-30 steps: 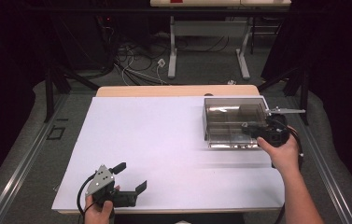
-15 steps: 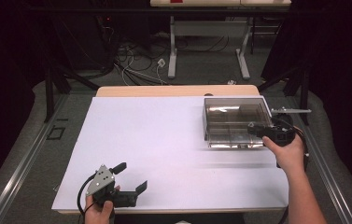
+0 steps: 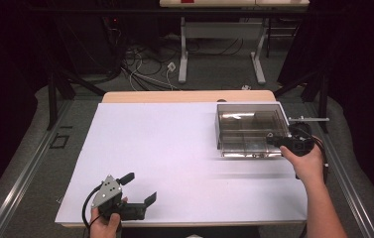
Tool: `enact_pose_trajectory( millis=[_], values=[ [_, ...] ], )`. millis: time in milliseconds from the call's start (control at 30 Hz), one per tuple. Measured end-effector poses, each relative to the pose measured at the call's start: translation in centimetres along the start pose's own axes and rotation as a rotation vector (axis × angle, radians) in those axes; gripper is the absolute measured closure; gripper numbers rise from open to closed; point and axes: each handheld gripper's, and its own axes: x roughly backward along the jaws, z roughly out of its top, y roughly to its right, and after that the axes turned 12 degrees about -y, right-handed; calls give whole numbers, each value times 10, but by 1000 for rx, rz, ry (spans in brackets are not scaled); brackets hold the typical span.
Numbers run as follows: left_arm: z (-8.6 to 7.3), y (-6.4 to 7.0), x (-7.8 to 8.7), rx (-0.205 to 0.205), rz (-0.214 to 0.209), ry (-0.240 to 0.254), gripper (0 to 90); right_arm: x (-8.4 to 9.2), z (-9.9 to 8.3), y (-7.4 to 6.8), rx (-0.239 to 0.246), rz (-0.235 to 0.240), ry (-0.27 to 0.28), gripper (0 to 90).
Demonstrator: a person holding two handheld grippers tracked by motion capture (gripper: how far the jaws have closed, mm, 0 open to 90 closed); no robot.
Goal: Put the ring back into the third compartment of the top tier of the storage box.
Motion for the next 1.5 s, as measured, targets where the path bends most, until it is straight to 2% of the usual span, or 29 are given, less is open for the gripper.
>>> enact_pose_trajectory(
  millis=[367, 733, 1167, 1500],
  values=[
    [0, 0, 0, 2, -1, 0, 8, -6, -3, 8, -25, -40, -20, 687],
    [0, 0, 0, 1, 0, -1, 8, -8, -4, 14, -46, -50, -24, 686],
    [1, -1, -1, -2, 2, 2, 7, -10, -5, 17, -44, -50, -24, 682],
    [0, -3, -2, 13, 4, -2, 8, -11, -5, 16, -35, -68, -14, 655]
  ],
)
